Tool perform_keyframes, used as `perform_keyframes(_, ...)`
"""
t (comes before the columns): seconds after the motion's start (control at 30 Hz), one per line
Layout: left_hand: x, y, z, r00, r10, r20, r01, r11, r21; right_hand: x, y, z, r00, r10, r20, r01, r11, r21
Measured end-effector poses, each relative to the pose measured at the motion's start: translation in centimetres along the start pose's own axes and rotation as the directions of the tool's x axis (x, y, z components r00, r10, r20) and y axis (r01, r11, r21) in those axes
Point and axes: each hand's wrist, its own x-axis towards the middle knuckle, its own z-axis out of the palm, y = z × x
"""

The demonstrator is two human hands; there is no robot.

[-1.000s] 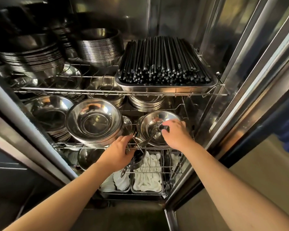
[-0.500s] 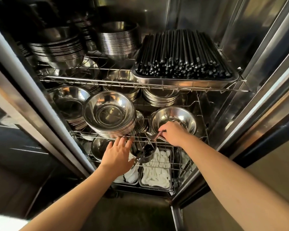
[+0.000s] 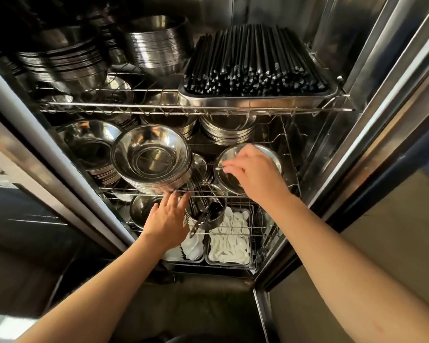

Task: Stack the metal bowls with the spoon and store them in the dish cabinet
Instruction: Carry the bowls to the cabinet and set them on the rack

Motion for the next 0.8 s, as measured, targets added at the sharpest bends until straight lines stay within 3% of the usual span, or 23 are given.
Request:
perform_keyframes(0.17,0.2,-0.1,-0.1,1.0,0.002,0.017,-0.002,1.0,-0.02,-2.9,-1.7,-1.0,0.98,-0.158,-0.117,0.174,0.975,0.137)
perform_keyframes(0.3,0.3,-0.2,-0.3,1.0,0.003,-0.006,-0.003,0.999,-0.039,-5.7,-0.6,0.9,0.981,-0.14,-0.132,0.17,0.954,0.247)
perform_keyframes(0.4,0.4,-0.3,-0.3,1.0,0.02,-0.018,-0.02,0.999,-0.028,-7.4,0.7,3.3,0.997,-0.067,-0.032,0.074,0.945,0.319)
perform_keyframes(0.6,0.1,-0.1,-0.4,1.0,0.027,-0.006,-0.027,0.999,-0.033,-8.1,3.8,8.4,0.978,0.041,0.207,-0.088,0.971,0.223)
perform_keyframes(0.8,-0.2,0.1,0.0,1.0,0.016,0.007,-0.016,1.0,-0.016,-7.5,6.5,12.0,0.954,0.115,0.275,-0.153,0.981,0.12)
